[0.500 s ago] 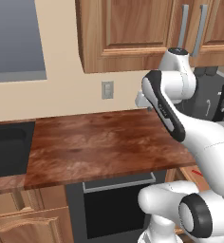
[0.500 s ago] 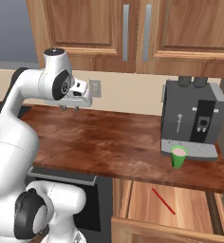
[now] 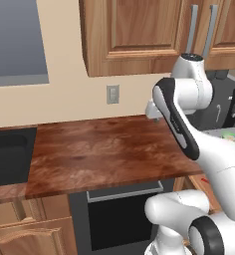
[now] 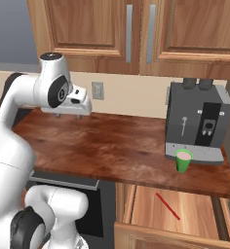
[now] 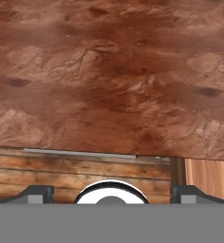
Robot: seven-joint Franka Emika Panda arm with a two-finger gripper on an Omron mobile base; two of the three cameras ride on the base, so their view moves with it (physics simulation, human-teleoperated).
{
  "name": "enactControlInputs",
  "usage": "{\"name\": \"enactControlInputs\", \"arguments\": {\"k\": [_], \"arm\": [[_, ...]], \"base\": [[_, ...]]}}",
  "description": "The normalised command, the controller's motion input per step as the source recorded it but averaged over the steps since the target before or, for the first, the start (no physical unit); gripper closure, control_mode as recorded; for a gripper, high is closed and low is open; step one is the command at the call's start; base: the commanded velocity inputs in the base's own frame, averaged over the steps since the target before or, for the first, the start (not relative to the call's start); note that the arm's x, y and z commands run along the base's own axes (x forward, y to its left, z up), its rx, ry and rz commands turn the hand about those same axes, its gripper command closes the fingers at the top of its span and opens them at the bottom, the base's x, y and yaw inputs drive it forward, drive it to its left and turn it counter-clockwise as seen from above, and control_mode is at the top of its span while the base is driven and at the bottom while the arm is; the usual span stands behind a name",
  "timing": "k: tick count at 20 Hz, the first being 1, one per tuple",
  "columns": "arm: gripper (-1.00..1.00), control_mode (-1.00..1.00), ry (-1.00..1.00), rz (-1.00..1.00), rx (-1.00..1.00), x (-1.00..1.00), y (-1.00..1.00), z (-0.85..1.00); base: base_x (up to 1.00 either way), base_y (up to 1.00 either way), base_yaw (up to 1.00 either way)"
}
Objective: Pick up the straw from the right drawer and put it inside the smoothie cup.
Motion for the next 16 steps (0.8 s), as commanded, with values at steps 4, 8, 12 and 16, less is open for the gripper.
{"name": "enactControlInputs", "arguments": {"k": [4,8,12,16], "arm": [[-1.00,-1.00,0.00,0.00,0.00,-0.38,0.00,-0.22],[-1.00,-1.00,0.00,0.00,0.00,-0.39,0.00,-0.25],[-1.00,-1.00,0.00,0.00,0.00,-0.34,0.00,-0.21],[-1.00,-1.00,0.00,0.00,0.00,-0.12,0.00,-0.14]], "base": [[0.00,0.00,0.00],[0.00,0.00,0.00],[0.00,0.00,0.00],[0.00,0.00,0.00]]}}
